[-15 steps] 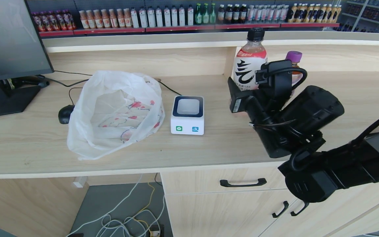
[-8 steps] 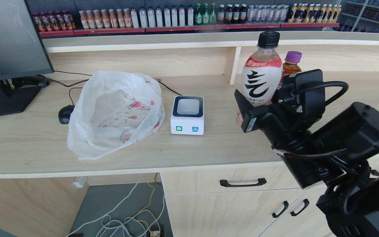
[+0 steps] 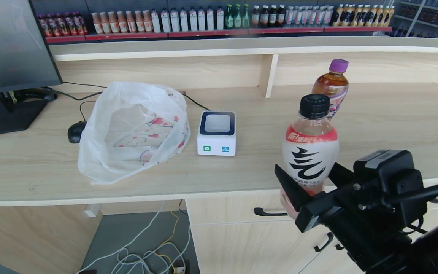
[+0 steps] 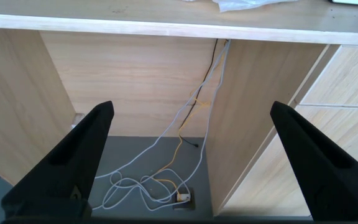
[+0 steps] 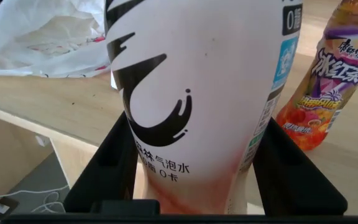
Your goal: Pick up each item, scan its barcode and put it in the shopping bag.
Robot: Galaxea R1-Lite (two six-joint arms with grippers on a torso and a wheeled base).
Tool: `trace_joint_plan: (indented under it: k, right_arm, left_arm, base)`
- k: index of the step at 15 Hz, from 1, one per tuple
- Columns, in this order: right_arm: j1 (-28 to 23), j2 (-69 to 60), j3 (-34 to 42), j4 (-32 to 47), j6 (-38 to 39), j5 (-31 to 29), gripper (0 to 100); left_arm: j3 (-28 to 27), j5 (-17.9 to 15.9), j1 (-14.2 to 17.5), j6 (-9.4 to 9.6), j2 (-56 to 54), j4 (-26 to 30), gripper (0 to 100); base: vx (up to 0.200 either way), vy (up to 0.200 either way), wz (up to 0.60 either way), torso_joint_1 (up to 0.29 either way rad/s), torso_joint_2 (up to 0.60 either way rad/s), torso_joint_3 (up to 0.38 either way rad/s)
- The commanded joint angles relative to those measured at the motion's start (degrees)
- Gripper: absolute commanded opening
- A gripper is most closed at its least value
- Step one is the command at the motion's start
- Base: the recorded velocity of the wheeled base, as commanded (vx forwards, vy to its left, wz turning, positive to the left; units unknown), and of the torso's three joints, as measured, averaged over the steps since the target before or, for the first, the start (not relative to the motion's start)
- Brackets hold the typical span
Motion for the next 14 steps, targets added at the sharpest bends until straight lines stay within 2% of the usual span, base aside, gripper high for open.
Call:
trace_joint_plan:
  k: [1, 9, 12, 14]
  right_arm:
    - [5.4, -4.1, 3.2, 0.0, 0.3, -1.7, 0]
    - [9.3, -2.5, 2.6, 0.0, -0.2, -1.8, 0]
    - [10.2, -1.2, -0.4, 0.0, -6.1, -1.7, 0]
    - [11.1, -0.6, -1.8, 0.0, -12.8, -1.9, 0]
  left_arm:
    - [0.0, 0.0, 0.0, 0.0, 0.1, 0.0, 100]
    - [0.0, 0.0, 0.0, 0.0, 0.0, 0.0, 100]
    - [0.0, 0.0, 0.0, 0.0, 0.1, 0.0, 100]
    - [0.0, 0.0, 0.0, 0.0, 0.1, 0.0, 100]
  base:
    - [0.0, 0.0, 0.0, 0.0, 0.0, 0.0]
    - [0.0, 0.0, 0.0, 0.0, 0.0, 0.0]
    - [0.0, 0.0, 0.0, 0.0, 0.0, 0.0]
    - [0.0, 0.0, 0.0, 0.0, 0.0, 0.0]
